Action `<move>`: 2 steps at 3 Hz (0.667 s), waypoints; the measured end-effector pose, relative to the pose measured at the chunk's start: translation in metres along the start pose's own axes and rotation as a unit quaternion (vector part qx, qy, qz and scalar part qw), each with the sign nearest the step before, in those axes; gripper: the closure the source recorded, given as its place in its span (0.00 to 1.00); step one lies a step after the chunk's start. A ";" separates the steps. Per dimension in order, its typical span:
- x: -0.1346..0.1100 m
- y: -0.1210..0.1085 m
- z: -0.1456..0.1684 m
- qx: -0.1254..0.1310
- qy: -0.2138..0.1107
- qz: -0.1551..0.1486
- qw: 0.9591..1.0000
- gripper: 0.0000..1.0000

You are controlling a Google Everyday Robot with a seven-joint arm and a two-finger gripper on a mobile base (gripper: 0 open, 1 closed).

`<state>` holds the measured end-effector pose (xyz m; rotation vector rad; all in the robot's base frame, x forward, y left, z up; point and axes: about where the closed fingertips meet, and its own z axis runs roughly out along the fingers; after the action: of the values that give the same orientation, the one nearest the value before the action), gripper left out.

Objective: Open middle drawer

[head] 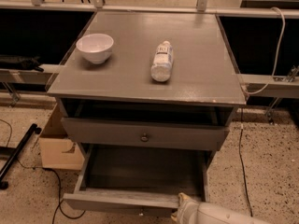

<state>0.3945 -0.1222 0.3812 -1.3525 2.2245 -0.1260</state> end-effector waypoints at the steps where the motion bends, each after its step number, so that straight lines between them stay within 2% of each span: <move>1: 0.000 0.002 -0.003 0.000 0.000 0.005 1.000 1.00; 2: 0.000 0.002 -0.003 0.000 0.000 0.005 1.000 1.00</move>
Offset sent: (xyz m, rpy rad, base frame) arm -0.2769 -0.0328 -0.1129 0.1738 0.0361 -0.3114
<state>0.3909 -0.1217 0.3833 -1.3420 2.2299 -0.1233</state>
